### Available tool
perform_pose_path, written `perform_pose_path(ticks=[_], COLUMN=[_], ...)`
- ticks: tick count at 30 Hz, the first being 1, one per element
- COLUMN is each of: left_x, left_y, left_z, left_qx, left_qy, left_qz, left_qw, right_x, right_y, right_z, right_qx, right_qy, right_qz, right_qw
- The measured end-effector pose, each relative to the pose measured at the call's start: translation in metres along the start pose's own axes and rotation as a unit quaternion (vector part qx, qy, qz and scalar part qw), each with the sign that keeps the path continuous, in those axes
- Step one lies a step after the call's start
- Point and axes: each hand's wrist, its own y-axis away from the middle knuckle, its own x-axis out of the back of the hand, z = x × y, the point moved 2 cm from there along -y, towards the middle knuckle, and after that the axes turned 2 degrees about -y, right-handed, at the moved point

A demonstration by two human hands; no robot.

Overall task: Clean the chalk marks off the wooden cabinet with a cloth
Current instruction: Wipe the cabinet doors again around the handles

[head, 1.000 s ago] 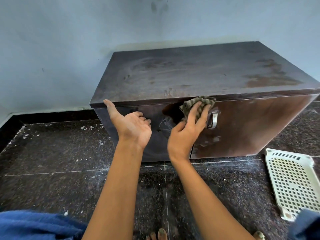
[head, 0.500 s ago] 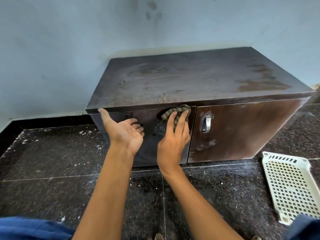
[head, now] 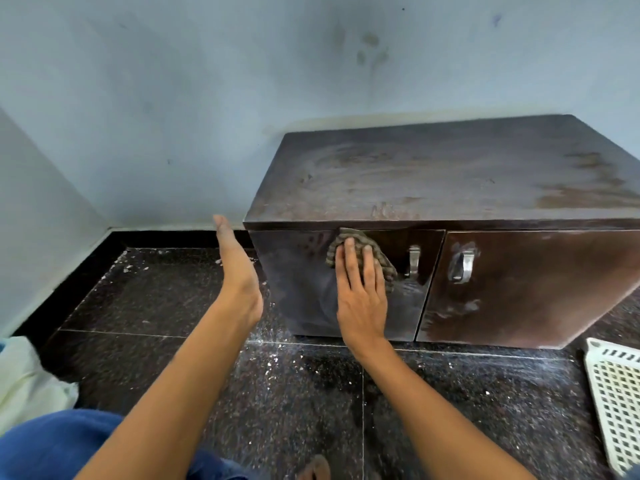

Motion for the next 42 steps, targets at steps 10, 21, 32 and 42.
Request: perform_pose_path(ticks=[10, 21, 32, 42], left_x=[-0.008, -0.002, 0.025, 0.044], left_y=[-0.035, -0.047, -0.053, -0.072], left_z=[-0.011, 0.009, -0.003, 0.000], left_qx=[-0.059, -0.025, -0.050, -0.039], left_qy=[-0.055, -0.112, -0.047, -0.046], left_qz=[-0.023, -0.060, -0.049, -0.068], left_qw=[0.996, 0.992, 0.996, 0.996], right_x=[-0.002, -0.029, -0.036, -0.029], right_y=[-0.008, -0.017, -0.033, -0.020], right_z=[0.039, 0.001, -0.049, -0.009], right_qx=[0.018, 0.201, 0.160, 0.147], right_qy=[0.008, 0.077, -0.016, 0.031], right_qz=[0.109, 0.065, 0.093, 0.127], right_qw=[0.994, 0.974, 0.983, 0.980])
